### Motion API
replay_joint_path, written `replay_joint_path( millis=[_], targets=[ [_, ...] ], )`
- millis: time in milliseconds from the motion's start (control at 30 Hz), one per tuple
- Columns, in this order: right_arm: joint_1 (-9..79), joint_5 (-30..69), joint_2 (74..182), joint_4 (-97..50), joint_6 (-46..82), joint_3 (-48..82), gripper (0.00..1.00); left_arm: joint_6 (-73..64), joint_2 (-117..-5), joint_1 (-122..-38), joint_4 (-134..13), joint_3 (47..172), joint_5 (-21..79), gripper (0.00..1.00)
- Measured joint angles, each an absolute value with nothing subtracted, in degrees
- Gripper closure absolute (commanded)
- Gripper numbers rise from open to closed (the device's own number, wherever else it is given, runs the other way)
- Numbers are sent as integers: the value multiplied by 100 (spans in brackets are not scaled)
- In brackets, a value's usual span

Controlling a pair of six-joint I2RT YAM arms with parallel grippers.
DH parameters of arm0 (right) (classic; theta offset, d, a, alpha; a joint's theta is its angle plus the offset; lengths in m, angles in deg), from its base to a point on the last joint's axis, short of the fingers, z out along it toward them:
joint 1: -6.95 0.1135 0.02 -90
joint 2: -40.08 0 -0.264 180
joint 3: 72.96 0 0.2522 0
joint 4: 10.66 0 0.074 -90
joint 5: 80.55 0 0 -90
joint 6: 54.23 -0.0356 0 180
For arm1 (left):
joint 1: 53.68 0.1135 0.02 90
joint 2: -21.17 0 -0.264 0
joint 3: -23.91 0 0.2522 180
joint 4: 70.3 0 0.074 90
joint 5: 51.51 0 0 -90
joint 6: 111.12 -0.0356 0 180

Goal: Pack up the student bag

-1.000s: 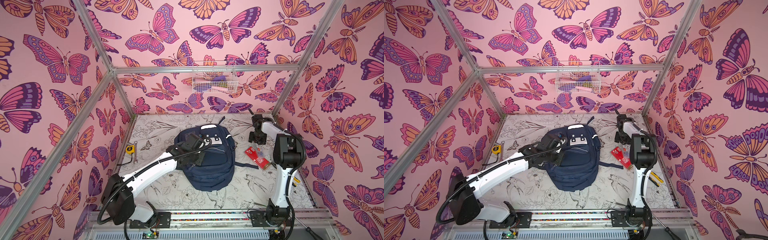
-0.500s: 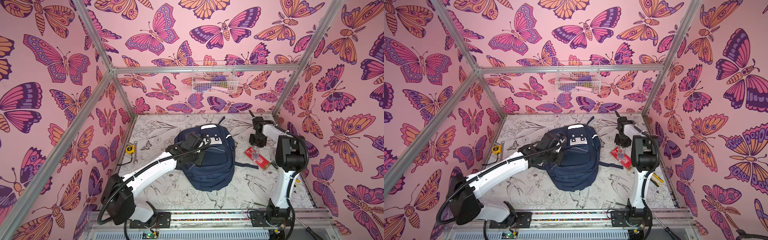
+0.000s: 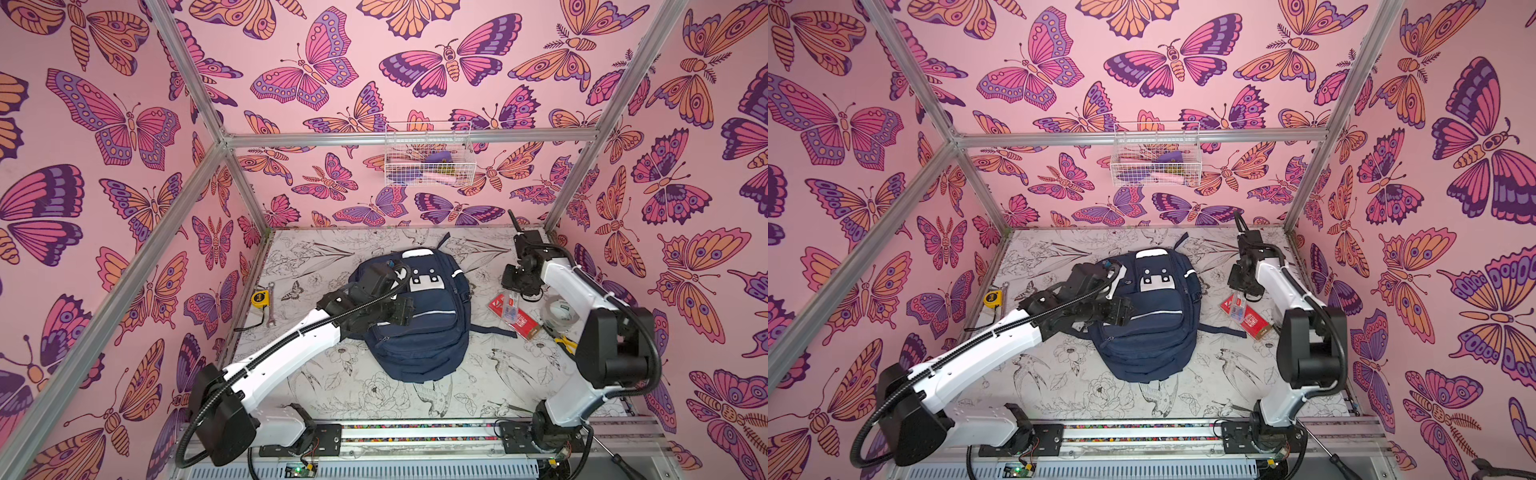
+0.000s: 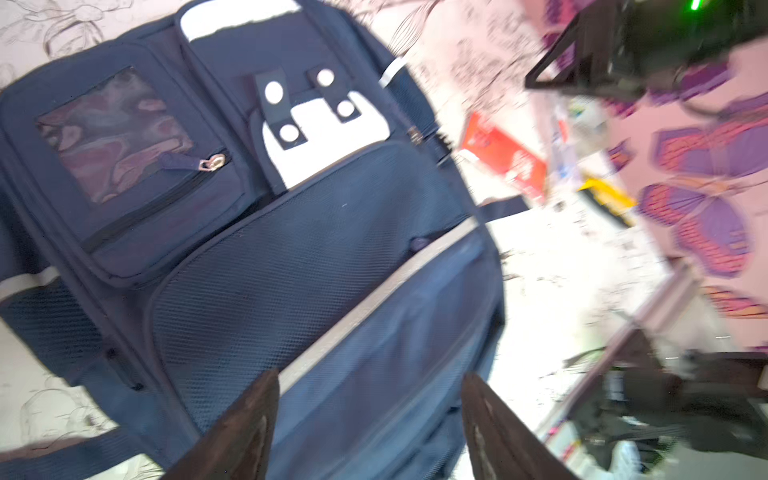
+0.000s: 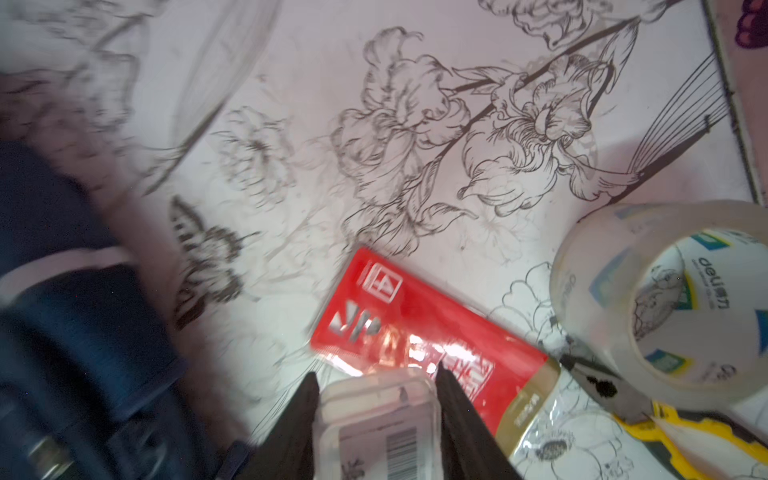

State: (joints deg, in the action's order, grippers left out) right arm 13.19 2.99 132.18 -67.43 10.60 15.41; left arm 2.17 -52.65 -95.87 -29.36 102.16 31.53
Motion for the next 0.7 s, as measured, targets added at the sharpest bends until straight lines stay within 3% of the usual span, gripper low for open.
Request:
replay_joint_path(
  millis=[233, 500, 700],
  targets=[
    [3234, 410, 11338, -6830, 431, 1346, 78, 1124, -4404, -9598, -4307, 9279, 1927, 0],
    [4694, 450, 10988, -6592, -553, 1355, 79, 1832, -4498, -10321, -5469, 8911, 1647, 0],
    [4954, 325, 10947, -6507, -968, 1355, 79, 2160, -4860, -10575, -5952, 8907, 1638, 15]
  ],
)
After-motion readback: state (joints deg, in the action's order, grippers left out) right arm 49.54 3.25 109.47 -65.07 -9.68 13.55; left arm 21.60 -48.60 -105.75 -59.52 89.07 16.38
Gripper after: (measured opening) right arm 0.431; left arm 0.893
